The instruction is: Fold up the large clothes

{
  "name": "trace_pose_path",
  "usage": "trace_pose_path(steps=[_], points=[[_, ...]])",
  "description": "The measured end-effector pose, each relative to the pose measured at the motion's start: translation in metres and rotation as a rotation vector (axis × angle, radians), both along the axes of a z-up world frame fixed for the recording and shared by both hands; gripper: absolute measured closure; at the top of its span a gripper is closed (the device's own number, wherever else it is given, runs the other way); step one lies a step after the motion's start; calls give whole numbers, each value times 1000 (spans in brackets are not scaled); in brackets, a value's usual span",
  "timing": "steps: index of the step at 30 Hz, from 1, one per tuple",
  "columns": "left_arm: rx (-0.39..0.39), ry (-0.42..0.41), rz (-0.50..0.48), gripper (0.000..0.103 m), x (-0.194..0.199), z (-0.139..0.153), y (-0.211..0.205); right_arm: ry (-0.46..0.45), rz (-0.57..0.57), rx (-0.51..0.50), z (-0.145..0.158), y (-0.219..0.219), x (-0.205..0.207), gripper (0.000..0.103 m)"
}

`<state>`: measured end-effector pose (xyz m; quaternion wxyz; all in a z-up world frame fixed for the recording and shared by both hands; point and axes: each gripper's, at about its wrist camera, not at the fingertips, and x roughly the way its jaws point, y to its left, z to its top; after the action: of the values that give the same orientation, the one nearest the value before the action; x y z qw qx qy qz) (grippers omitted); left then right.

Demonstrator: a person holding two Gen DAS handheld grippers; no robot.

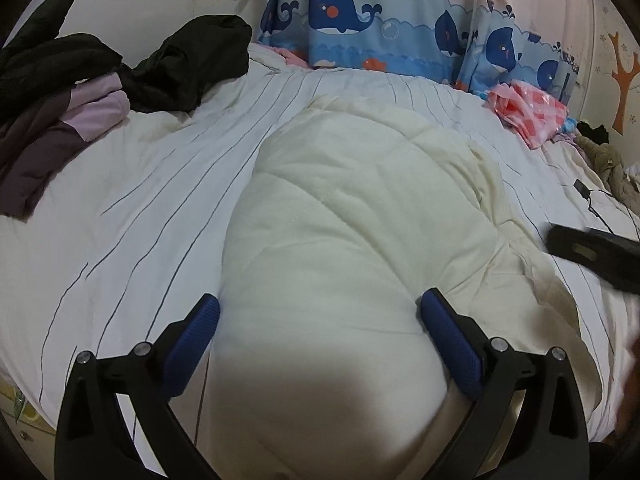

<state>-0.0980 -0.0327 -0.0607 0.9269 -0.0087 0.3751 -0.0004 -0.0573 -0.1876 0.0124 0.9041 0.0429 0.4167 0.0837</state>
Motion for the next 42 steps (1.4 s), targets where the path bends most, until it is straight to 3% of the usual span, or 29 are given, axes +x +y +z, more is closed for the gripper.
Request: trace_pose_path(steps=[2,4,7,12,27,35,42], points=[[8,-3,2,7,-1,0,-2,6,12,-15,-8,5,-24,7],[9,0,-4,6,-1,0,-5,82,34,-66,-40,12,-25,7],[68,-7,-7,6,-3,1,-16,124,7,125,-71,-8,-17,6],[1,10,-2,6,-10,12,-4,104,15,54,-44,-5,-17,7],[126,-18,-16,6,-88,50,-6,9,7,64,12,-9,-104,7],[76,27,17,6,-113,56,4,9,-18,13,23,5,-131,7],[92,16,38,6,-124,58,9,-14,41,25,23,22,-149,7]])
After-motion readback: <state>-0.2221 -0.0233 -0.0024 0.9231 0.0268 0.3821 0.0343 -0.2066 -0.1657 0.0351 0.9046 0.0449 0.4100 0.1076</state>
